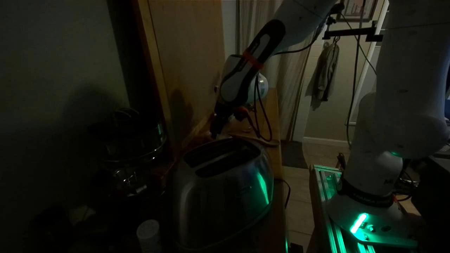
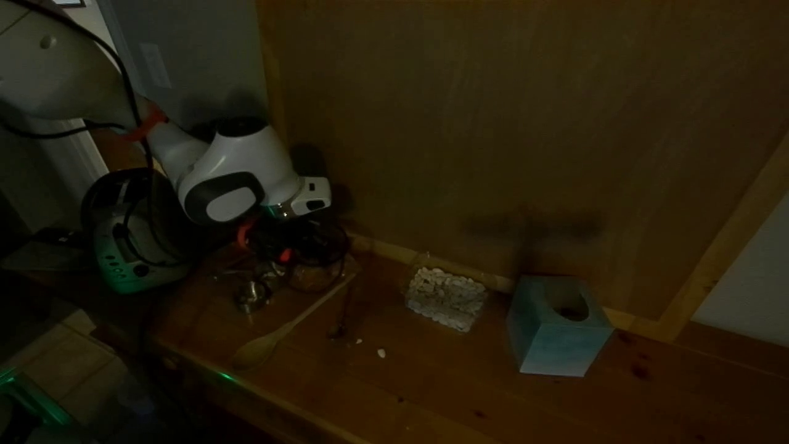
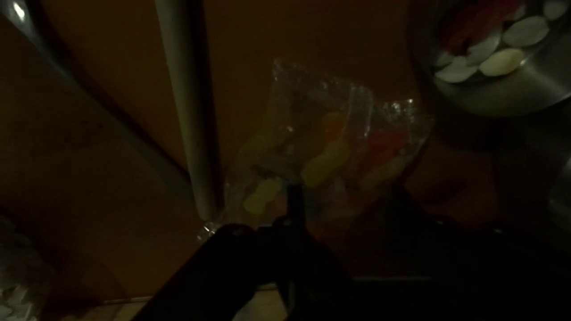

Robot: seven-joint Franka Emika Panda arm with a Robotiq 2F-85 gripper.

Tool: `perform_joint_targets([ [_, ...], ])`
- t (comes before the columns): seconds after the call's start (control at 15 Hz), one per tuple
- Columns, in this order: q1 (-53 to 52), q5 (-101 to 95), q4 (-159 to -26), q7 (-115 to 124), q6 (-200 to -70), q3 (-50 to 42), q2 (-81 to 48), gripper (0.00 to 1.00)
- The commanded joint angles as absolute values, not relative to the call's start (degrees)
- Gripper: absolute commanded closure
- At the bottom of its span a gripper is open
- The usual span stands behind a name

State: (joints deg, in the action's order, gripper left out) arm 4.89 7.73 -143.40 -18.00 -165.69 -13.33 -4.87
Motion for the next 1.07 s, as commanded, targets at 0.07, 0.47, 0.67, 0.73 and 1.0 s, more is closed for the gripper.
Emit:
perform_joint_targets([
  [0.07, 5.2, 8.5, -142.0, -18.1, -166.5, -13.5, -6.7, 0.09],
  [0.47, 5.2, 7.8, -141.9, -17.8, -166.5, -13.8, -7.2, 0.47],
  [0.67, 5.1, 7.3, -141.9, -17.6, -166.7, -14.0, -7.5, 0.69],
  [0.73, 5.1, 7.3, -141.8, -17.6, -166.6, -14.1, -7.6, 0.77],
  [1.0, 5.1, 7.1, -141.6, -17.5, -166.5, -14.2, -7.7, 0.95],
])
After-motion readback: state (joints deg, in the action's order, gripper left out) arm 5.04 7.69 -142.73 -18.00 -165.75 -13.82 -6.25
